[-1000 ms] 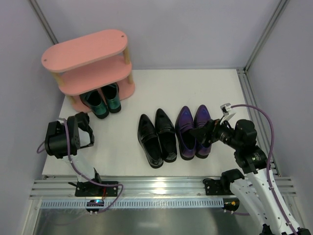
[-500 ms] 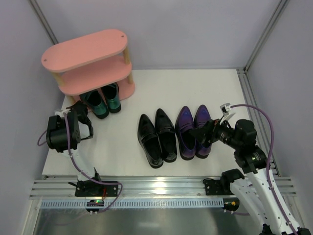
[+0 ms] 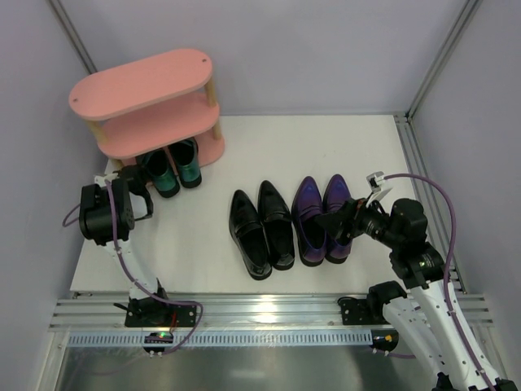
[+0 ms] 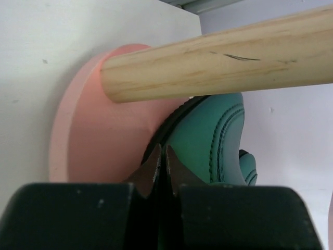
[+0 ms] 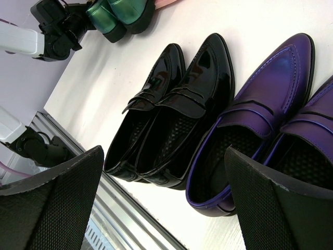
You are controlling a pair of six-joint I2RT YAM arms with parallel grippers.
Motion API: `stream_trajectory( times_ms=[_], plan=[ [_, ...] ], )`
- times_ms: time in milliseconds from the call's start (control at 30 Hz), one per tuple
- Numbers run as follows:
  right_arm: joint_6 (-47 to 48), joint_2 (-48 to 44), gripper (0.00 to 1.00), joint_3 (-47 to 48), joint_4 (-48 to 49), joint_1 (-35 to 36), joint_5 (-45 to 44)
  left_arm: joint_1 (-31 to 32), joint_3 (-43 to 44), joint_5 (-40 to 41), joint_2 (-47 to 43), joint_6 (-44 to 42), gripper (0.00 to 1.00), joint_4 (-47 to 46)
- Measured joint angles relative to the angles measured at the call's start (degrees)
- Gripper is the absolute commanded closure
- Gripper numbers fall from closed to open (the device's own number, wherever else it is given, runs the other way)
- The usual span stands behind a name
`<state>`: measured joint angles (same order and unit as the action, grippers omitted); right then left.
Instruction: Place and organize the shoes onto the shoe shelf
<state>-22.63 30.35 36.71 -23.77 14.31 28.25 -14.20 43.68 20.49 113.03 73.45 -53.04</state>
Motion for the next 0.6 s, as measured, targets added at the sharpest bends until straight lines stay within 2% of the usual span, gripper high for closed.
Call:
stream_trajectory(
  times_ms=[300,600],
  plan=[
    [0.0,-1.3,0.03,-0.1,-0.1,0.0,0.0,-0.2,5.6,-8.1,6.8,2.9,1.00,-3.8],
    [0.0,-1.4,0.03,-0.1,-0.3,0.0,0.0,-0.2,4.2,-9.6,5.9,2.6,1.00,-4.3]
  ],
)
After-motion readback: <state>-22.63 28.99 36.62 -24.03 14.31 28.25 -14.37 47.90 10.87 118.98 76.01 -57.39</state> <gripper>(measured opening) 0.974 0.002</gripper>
